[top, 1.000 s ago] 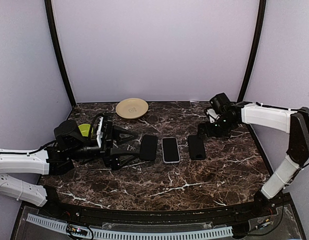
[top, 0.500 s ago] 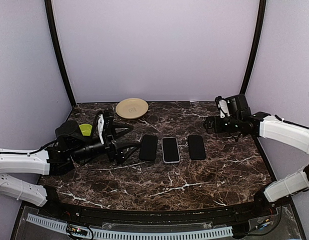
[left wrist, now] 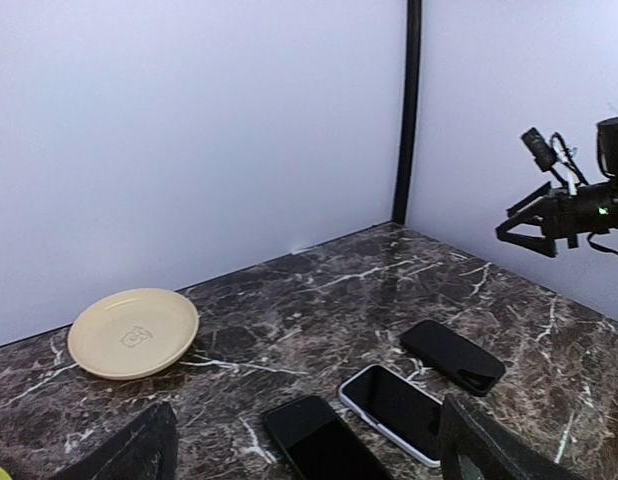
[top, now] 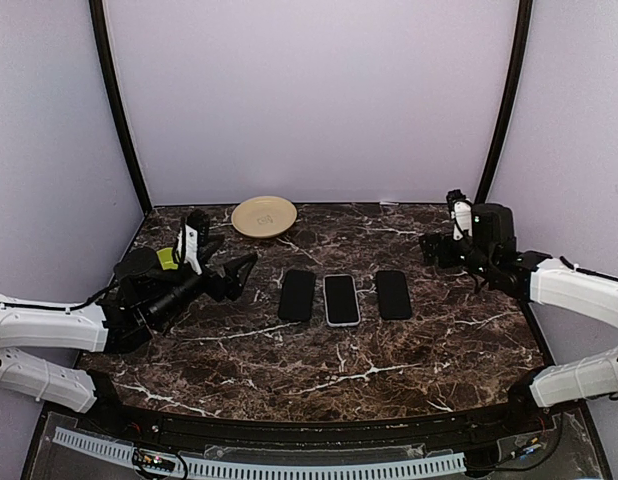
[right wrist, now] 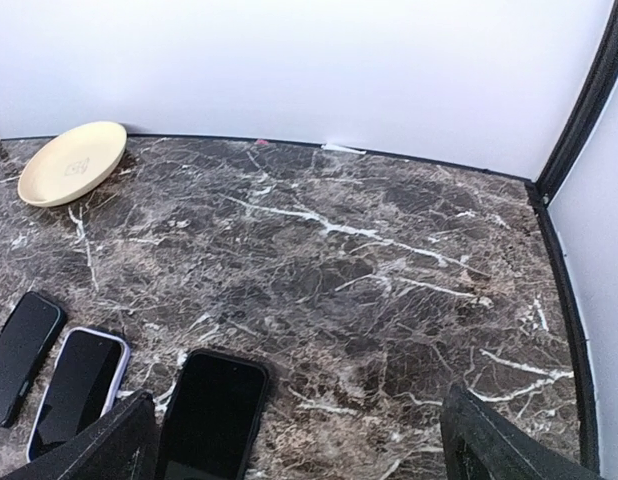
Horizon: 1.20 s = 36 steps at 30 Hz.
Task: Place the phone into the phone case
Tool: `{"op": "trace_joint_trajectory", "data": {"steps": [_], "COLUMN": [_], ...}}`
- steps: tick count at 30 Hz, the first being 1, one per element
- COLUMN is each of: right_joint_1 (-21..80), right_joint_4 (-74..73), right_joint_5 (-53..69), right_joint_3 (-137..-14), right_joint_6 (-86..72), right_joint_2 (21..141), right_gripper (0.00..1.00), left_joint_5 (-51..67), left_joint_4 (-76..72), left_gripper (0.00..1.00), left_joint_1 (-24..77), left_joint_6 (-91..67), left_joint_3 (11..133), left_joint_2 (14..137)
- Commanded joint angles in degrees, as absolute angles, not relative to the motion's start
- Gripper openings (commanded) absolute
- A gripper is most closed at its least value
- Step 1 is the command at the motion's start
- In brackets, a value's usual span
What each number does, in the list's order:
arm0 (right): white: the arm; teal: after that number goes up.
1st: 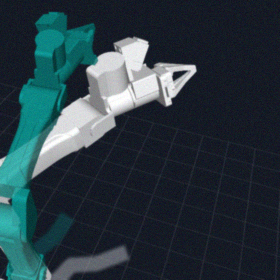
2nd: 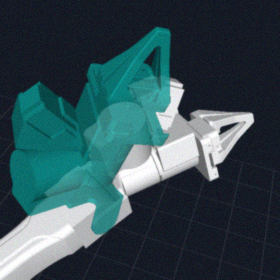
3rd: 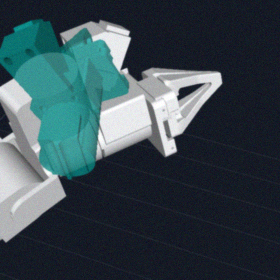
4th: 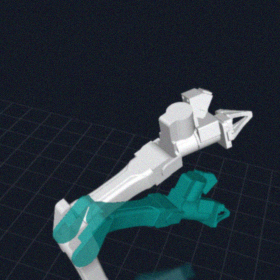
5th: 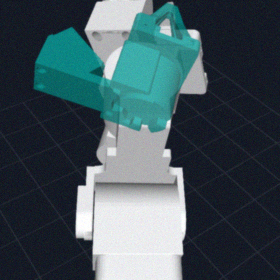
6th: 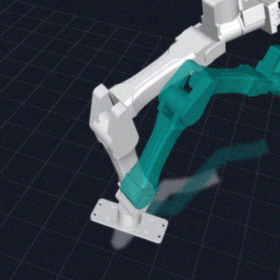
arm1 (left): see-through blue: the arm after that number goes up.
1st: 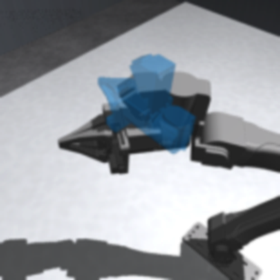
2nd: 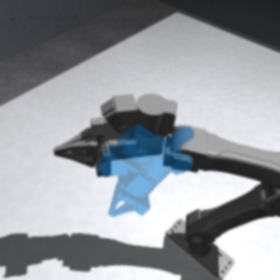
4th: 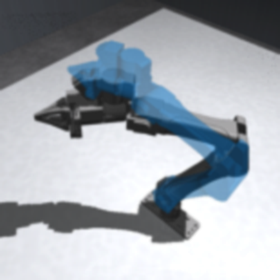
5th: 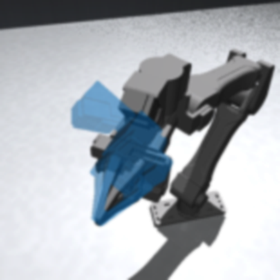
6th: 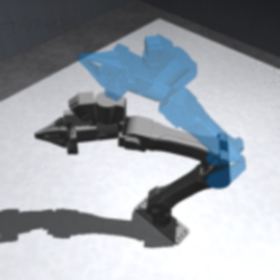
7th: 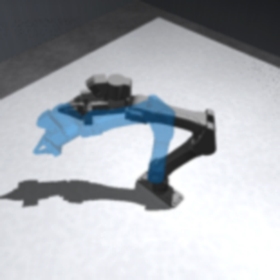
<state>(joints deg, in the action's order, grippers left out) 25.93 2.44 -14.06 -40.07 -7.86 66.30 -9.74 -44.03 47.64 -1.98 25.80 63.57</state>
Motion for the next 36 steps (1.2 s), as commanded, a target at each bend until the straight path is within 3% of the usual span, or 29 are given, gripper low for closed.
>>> {"op": "trace_joint_trajectory", "data": {"steps": [1,8,25,36], "right_joint_1": [22.8,15.5,0.6,-1.8], "right_joint_4": [13.1,26.9,52.8,66.6], "right_joint_5": [-17.9,-20.2,-19.8,-21.9], "right_joint_3": [-36.8,-28.7,-15.9,-10.4], "right_joint_6": [-6.0,-6.5,-10.7,-9.0], "right_joint_2": [64.6,62.9,70.0,74.2], "right_gripper": [0.99,0.98,0.99,0.98], "left_joint_5": [-16.0,-20.4,-25.0,-17.2], "left_joint_4": [-49.6,-51.8,-51.9,-49.9], "left_gripper": [0.93,0.95,0.98,0.99], "left_joint_1": [44.2,38.7,17.9,12.2], "left_joint_6": [0.5,5.0,-2.6,3.6], "left_joint_3": [23.6,22.2,23.6,22.4], "left_joint_2": [63.9,65.0,76.5,74.4]}}
